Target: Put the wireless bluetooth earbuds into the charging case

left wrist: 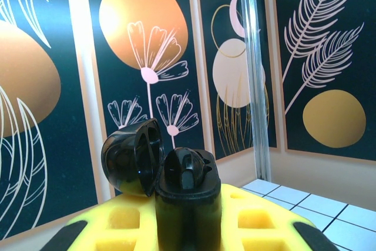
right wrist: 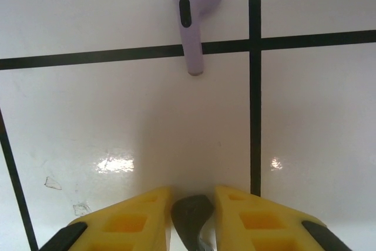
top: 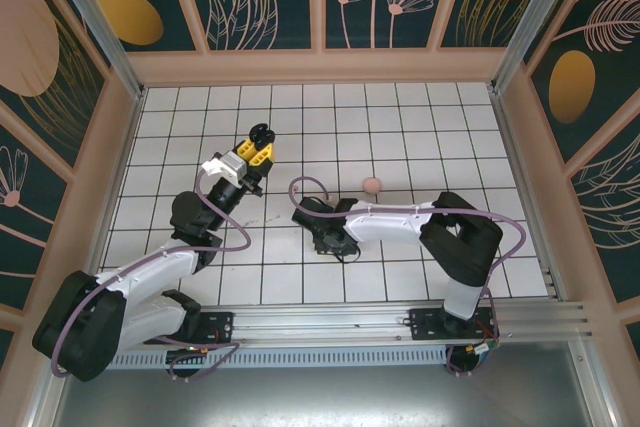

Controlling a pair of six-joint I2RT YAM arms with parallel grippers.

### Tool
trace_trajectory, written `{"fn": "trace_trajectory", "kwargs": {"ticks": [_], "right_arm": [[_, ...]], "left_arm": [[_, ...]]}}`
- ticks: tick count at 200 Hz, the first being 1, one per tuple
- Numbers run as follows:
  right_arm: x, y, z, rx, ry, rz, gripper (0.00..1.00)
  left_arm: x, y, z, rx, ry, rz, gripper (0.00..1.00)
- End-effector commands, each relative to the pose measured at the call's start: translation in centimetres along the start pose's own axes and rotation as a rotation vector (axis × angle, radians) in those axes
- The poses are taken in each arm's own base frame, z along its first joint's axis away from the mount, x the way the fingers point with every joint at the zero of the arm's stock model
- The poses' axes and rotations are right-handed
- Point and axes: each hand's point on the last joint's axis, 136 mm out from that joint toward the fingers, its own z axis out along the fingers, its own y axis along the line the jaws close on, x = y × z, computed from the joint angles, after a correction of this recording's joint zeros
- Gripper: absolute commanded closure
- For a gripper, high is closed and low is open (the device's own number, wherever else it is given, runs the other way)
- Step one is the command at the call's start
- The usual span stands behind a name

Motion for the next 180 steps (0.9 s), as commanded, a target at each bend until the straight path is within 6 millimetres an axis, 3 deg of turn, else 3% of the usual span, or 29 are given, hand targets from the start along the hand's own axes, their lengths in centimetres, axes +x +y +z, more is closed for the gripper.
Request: {"fn": "trace_trajectory", "kwargs": {"ticks": [1, 50, 99, 140, 180], "right_arm": [[0.1, 0.0, 0.4, 0.012, -0.009, -0.01, 0.77], [-1.0, 0.2, -1.2, -0.02, -0.066, 0.003, 0.82], [-3.8, 0.9, -5.7, -0.098, -0.199, 0.026, 0.83], [-8.6, 2.3, -13.1, -0.202, -0.391, 0.013, 0.82], [-14.1, 3.2, -23.3, -0.35, -0.63, -0.01, 0.82]], "left_arm": [[-1.1, -0.4, -0.1, 0.014, -0.042, 0.005, 1.0], [-1.4, -0.6, 0.1, 0.032, -0.042, 0.003, 1.0], [-2.1, -1.2, 0.5, 0.068, -0.046, 0.009, 1.0], [-2.4, -2.4, 0.6, 0.142, -0.041, 0.046, 1.0], [-2.9, -3.6, 0.9, 0.219, -0.047, 0.062, 1.0]]}}
